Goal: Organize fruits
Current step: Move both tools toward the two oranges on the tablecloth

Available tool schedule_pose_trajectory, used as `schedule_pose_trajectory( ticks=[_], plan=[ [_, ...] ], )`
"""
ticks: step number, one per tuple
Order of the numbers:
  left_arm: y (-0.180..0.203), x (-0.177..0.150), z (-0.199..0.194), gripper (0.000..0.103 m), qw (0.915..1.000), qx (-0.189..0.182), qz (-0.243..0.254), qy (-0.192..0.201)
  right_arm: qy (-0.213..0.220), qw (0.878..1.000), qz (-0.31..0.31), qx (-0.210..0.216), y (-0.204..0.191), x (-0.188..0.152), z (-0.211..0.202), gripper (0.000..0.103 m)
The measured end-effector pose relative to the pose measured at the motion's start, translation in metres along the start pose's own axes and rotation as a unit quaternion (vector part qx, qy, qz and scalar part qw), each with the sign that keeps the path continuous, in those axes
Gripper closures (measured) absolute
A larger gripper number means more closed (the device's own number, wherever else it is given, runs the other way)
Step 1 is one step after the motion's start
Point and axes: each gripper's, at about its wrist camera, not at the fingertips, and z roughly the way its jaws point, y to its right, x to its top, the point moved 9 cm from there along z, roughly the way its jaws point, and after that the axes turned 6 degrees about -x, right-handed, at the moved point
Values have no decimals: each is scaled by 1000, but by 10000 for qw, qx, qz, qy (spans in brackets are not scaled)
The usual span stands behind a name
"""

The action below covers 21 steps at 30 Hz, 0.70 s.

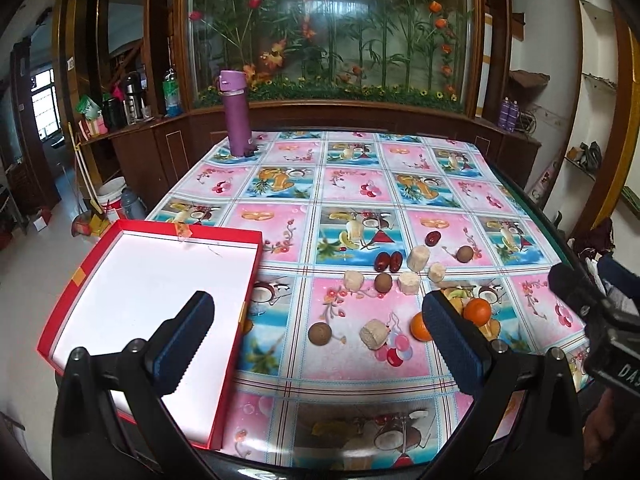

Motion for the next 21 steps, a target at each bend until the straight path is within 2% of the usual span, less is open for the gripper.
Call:
schedule_pose_trajectory(
  ticks=[21],
  plan=[
    [-4,-6,7,0,9999,-34,-33,-139,-247,9996,-60,139,-6,-11,10,0]
  ],
)
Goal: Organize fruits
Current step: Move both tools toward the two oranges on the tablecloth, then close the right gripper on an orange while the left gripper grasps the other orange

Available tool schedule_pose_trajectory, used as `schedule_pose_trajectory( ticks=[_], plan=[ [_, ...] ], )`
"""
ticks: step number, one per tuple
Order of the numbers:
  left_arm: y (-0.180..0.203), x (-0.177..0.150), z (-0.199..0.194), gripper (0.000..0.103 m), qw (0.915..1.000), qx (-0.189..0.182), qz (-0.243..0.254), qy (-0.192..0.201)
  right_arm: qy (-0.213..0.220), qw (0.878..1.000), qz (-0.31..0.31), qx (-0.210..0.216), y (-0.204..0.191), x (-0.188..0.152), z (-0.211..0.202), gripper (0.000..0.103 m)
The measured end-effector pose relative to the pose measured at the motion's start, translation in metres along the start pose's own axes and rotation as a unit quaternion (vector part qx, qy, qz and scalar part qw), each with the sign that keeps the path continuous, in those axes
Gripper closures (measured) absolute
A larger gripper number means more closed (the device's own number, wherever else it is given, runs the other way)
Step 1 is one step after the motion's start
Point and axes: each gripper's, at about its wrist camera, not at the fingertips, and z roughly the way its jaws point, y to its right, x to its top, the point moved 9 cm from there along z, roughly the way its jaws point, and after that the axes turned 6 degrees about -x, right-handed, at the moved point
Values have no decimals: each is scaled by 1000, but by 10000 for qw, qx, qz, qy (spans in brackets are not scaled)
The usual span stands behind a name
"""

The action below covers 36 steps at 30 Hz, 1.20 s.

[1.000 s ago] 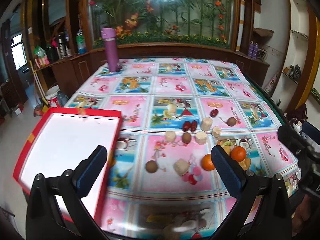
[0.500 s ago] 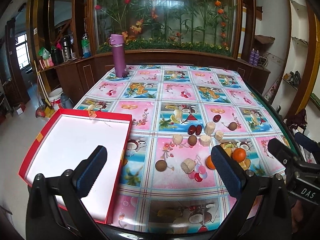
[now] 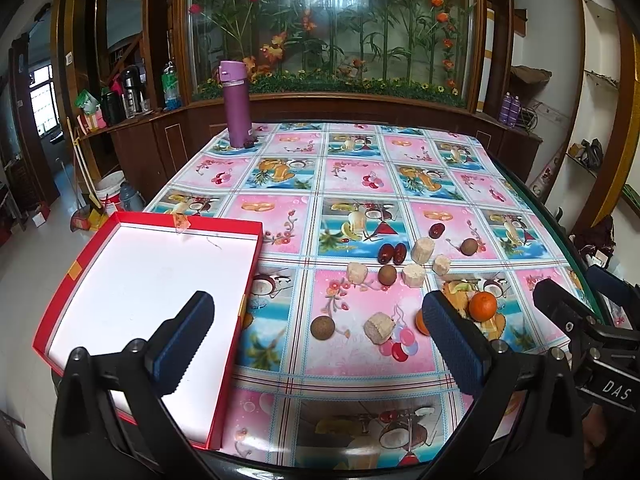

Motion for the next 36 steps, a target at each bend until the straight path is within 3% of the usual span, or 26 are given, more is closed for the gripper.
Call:
schedule_pose_trajectory(
  ticks=[15,23,27,32,36],
  plan=[
    [-1,-5,4,0,10000,-2,13,-57,-51,9999,-87,-32,3,-7,2,0],
    [-22,-30,13,0,9995,2,130,-288,-444,9986,-237,-134,26,-34,24,0],
    [-25,-40,20,0,9986,-97,247,-457,-698,9975,-17,135,30,-39,40,0],
    [3,-34,33,0,9959,-388,586,-564,-878,9954,90,366,27,-39,57,1],
    [37,-29,49,3,9895,-757,981,-740,-947,9942,98,491,25,-35,66,8]
  ],
)
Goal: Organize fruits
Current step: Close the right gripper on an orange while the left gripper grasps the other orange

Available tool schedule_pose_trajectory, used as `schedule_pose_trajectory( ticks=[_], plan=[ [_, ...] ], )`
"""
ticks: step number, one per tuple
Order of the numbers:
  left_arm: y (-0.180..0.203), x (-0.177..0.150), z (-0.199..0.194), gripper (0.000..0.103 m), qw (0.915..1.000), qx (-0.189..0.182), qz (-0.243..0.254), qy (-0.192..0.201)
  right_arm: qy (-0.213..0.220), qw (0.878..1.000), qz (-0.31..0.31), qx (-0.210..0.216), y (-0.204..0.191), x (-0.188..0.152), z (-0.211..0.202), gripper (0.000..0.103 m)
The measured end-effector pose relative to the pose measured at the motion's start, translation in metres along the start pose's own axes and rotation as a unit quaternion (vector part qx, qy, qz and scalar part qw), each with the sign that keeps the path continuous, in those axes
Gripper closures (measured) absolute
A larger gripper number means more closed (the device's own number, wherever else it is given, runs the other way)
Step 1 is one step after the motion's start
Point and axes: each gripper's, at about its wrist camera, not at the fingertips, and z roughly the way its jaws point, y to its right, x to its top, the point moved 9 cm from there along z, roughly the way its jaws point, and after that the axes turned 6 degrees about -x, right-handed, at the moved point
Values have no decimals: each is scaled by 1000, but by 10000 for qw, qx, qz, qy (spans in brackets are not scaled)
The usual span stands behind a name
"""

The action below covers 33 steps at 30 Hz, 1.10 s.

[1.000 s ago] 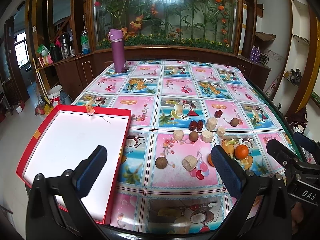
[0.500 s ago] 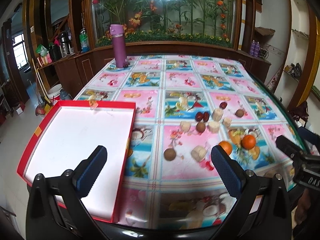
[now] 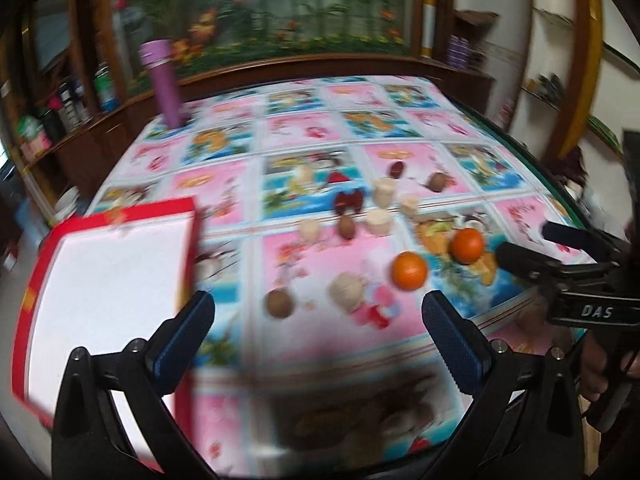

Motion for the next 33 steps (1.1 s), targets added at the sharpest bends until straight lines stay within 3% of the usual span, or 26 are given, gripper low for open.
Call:
schedule_pose_trajectory(
  ticks=[3,9,13,16,21,24,33],
  plan=[
    [9,6,15,18,9996,-144,145,-174,-96,9998,-78,122,-4,2,10,16],
    [22,6,31,28,9974,-562,247,-378,-583,9973,-87,430,-11,-5,35,46],
    [31,6,38,32,9945,-878,272,-499,-669,9966,-82,482,-11,-7,41,49],
    [36,7,45,38,9926,-1010,327,-590,-735,9959,-97,525,-11,-7,44,59],
    [44,8,56,41,9888,-1246,351,-743,-734,9956,-65,579,-10,-5,45,64],
    [49,6,64,50,9862,-1354,388,-866,-753,9951,-14,637,-9,-5,45,64],
    [53,2,77,53,9835,-1437,436,-1014,-762,9951,-52,628,-9,-5,46,64]
  ],
)
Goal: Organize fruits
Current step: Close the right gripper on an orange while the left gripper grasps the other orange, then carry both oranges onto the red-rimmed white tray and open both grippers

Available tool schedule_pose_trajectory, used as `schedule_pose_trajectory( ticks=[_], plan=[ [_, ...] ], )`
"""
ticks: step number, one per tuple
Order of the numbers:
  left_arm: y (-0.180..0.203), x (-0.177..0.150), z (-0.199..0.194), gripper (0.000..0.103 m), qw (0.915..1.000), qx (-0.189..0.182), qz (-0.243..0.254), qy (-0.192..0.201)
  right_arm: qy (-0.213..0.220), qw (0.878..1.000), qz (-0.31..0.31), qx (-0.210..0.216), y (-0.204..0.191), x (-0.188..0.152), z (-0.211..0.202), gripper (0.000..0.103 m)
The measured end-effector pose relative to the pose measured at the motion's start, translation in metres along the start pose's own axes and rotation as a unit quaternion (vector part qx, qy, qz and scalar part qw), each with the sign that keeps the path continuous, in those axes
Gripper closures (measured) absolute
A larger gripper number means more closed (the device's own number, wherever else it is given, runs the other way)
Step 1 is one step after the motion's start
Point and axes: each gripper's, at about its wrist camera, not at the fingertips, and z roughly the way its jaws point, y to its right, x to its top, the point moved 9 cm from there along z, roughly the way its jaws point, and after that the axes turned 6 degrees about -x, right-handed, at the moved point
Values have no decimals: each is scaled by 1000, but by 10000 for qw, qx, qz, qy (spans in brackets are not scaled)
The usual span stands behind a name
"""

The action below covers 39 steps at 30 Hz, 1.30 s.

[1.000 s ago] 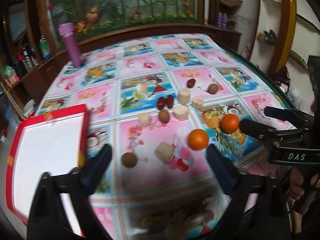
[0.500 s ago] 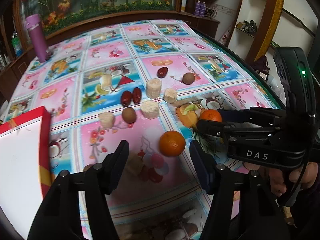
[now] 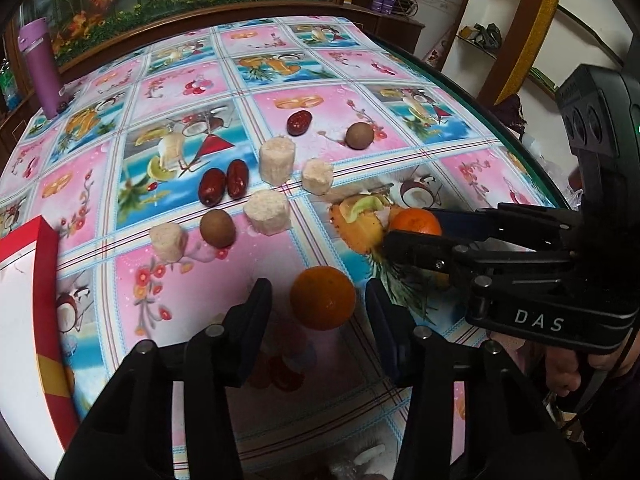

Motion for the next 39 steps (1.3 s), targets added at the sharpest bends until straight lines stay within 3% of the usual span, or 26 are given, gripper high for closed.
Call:
schedule_pose_trajectory(
  ticks=[6,8,16,21,26,33,39],
  plan=[
    [7,-1,7,62,9999,-70,139,-26,5,10000,-4,-40,0,0,0,64],
    [4,-1,7,69,9999,-64,97,-4,-5,10000,2,-18,-1,0,0,69],
    [1,4,-3,70,9997,-145,-86,191,10,9999,62,-107,-5,0,-5,70],
    [-4,6,-32,70,9983,-46,-222,535,198,9997,-134,-72,-24,7,-21,70],
    [-27,-3,-83,70,9930,304,-538,1007,436,9970,-617,151,-82,21,-34,70],
    [-89,-36,-164,70,9758,1022,-1124,1573,474,9889,-1161,801,-187,39,-31,70],
    [-169,-67,-202,70,9577,1700,-1707,1577,265,9803,-1618,1099,-274,50,-2,70]
  ],
)
